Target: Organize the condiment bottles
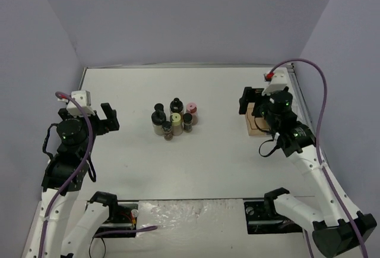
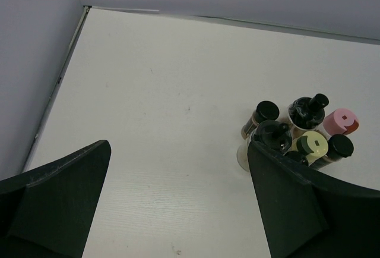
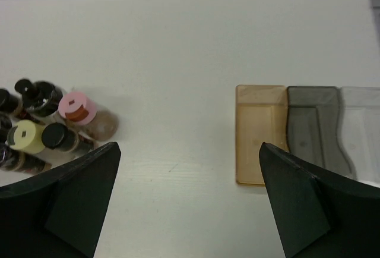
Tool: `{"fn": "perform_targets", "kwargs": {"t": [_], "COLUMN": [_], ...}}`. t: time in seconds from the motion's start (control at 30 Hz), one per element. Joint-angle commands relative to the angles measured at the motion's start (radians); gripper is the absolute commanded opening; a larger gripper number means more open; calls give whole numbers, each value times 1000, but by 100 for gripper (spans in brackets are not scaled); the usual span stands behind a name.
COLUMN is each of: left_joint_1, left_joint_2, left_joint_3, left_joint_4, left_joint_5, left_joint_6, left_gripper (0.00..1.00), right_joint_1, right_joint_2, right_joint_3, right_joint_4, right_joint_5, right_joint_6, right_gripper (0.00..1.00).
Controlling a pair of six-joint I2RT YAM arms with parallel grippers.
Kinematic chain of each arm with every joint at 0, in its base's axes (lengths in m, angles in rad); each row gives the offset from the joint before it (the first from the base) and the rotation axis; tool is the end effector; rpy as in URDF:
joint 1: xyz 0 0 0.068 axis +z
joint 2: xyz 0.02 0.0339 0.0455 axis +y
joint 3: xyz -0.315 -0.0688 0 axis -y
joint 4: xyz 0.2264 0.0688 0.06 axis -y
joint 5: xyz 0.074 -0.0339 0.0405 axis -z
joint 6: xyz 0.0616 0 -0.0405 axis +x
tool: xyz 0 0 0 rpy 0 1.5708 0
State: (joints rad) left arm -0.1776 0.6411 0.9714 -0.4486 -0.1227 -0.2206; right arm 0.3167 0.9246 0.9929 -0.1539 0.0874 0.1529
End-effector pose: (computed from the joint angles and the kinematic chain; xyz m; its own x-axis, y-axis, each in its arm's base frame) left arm 0.0963 -0.0096 0.4161 -0.1255 -0.1981 -0.9721 0.0289 0.9787 -0.2032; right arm 0.1793 0.0531 0.4287 -0.1150 0.1220 -0.9859 -0.2126 0.9664 0.1444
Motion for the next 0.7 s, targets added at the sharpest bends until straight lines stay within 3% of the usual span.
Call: {"fn": "perform_targets", "kwargs": {"t": [0.0, 0.1, 0.23, 0.43, 0.67], "left_joint_1": [-7, -7, -8, -8, -10], "left_joint_2": [13, 17, 25, 29, 42], "left_joint_3": [-24, -49, -60, -64, -68], "left_joint_4": [101, 107, 96, 88, 80], "left_joint_5": [10, -4, -43, -64, -100], "left_joint_6": [-22, -19, -10, -8, -8], "left_gripper": [97, 97, 97, 97, 97], "right_joint_1": [120, 259, 320, 344, 346], "right_joint_2": [146, 264, 421, 600, 800], "right_joint_3": [41, 51, 75, 161, 309], "right_joint_4": [96, 144, 252, 377, 390], "right_joint_5": [-39, 31, 7, -8, -29], "right_joint_6": [22, 13, 6, -5, -48], "right_gripper": [100, 100, 100, 98, 87]}}
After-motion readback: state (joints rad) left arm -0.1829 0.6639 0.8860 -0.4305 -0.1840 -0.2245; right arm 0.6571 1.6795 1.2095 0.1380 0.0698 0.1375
